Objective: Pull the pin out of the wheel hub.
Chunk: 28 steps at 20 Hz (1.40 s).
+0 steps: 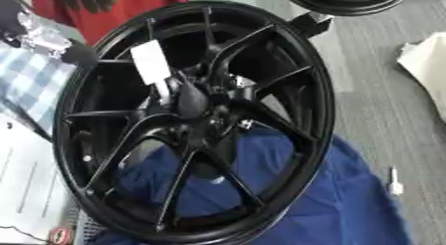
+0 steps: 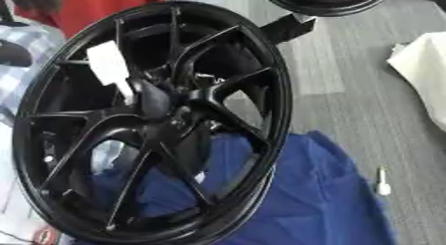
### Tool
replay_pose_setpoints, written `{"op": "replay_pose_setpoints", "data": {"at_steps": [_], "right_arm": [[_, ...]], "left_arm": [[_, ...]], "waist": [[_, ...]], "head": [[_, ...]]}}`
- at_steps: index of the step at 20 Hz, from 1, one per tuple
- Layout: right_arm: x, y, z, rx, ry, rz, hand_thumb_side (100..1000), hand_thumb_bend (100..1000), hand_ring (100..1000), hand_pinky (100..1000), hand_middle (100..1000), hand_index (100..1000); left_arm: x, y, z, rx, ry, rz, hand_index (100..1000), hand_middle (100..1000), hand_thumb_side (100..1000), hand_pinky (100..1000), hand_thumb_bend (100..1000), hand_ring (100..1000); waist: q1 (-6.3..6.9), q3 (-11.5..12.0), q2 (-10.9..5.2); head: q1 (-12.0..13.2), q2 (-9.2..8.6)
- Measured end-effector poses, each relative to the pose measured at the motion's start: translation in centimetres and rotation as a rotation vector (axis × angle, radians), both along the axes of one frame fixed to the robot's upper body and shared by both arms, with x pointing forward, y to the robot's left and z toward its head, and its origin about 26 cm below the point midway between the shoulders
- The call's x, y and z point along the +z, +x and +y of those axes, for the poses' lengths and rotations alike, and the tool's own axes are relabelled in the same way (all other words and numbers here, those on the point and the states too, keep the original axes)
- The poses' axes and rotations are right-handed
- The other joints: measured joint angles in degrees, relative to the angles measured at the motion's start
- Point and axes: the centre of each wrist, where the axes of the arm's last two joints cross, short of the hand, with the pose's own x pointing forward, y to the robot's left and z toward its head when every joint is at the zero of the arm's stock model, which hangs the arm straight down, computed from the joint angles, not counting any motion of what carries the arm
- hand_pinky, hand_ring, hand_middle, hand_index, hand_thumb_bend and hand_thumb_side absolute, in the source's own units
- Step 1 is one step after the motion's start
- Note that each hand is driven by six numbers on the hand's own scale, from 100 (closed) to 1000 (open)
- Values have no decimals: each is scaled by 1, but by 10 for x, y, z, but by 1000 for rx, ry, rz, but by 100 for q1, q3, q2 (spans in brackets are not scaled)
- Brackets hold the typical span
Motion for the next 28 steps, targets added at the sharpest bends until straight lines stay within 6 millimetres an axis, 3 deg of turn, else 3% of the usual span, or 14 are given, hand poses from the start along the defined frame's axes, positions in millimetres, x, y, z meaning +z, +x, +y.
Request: {"op": "replay_pose_setpoints", "data": {"at_steps": [14,28], "right_arm": [[-1,1,-1,-7,0,5,453,100,777,878,741,790],[-1,2,-2,-9,0,9,460,100,774,878,741,791]], "left_arm": [[-13,12,-28,0,9,57,862,760,437,845,647,819],[-26,37,-39,83,41,64,859,753,447,841,653,813]], "waist": [[13,35,0],[32,43,3]], "head": [[56,4],[88,4]]}}
